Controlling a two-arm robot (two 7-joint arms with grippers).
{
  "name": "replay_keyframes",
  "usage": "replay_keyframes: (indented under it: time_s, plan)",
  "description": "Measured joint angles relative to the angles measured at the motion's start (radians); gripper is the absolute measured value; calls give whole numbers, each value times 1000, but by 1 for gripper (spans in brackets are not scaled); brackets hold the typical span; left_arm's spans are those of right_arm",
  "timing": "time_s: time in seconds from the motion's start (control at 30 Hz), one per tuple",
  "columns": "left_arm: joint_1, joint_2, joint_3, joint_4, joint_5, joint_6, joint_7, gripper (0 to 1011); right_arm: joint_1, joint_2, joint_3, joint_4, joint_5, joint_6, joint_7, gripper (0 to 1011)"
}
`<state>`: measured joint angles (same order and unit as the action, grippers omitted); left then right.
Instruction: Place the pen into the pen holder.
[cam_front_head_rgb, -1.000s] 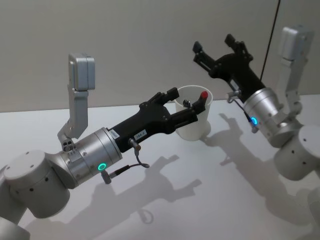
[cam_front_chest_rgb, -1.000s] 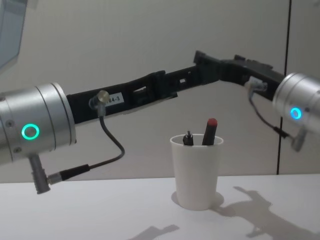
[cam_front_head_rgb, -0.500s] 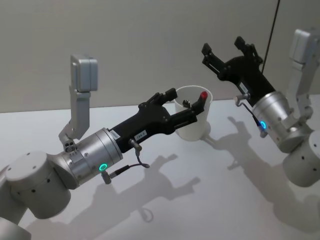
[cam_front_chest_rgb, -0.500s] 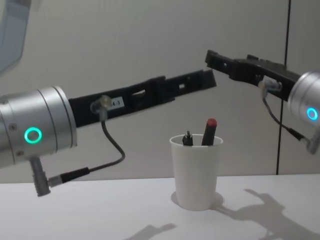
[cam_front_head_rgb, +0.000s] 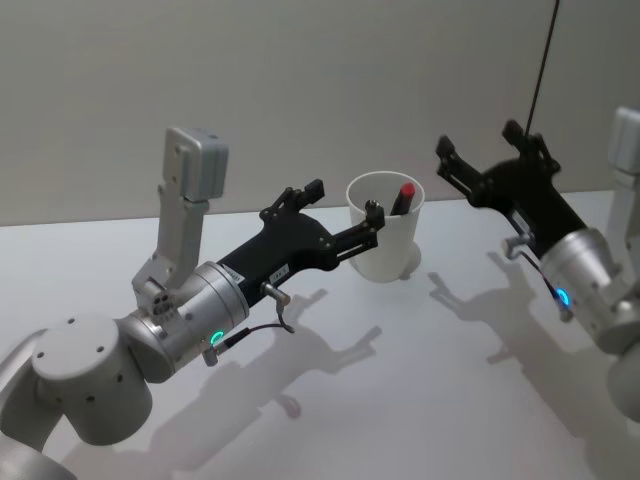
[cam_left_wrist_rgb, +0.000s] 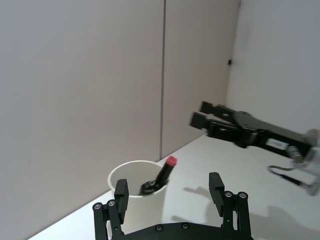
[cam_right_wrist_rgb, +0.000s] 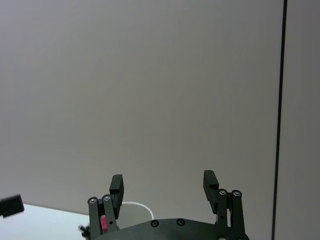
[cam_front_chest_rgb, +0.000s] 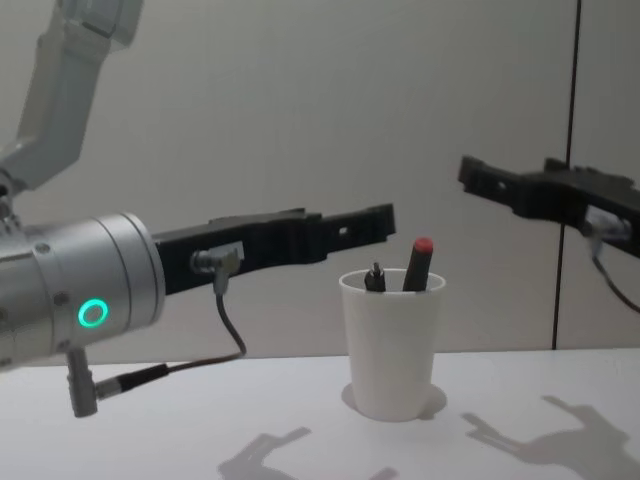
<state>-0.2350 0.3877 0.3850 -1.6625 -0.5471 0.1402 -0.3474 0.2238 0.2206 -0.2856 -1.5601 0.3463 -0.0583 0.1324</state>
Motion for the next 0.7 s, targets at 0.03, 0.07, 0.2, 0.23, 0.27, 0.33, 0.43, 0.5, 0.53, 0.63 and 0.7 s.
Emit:
replay_keyframes:
  time_s: [0.03,0.07,0.2,0.23,0.27,0.33,0.43,0.5,0.53,0.63,0.7]
  plan:
    - [0,0,5,2,21,-8,20,1001,-15,7,4,-12,-3,6,-4,1001]
    - [0,0,7,4,31,-11,30,1001,-22,11,5,-19,-5,9,-7,1002]
    - [0,-1,17,9,82,-29,80,1001,-60,29,15,-51,-15,23,-17,1001]
    - [-1,-1,19,10,92,-33,88,1001,-67,33,17,-58,-17,25,-19,1002]
    - [-1,-2,21,11,102,-37,98,1001,-80,39,20,-70,-20,31,-23,1002]
    - [-1,-2,27,15,132,-49,128,1001,-95,47,24,-83,-24,37,-27,1002]
    - [-1,-3,35,19,172,-63,166,1001,-125,61,32,-109,-31,49,-35,1002]
    - [-1,-3,41,22,202,-74,196,1001,-146,72,37,-126,-36,57,-40,1002]
    - [-1,-3,43,23,212,-78,205,1001,-154,76,39,-133,-38,60,-43,1002]
    - [-1,-4,51,27,251,-92,243,1001,-189,93,48,-165,-47,74,-53,1002]
    - [-2,-4,57,30,279,-102,270,1001,-201,98,51,-175,-50,78,-56,1001]
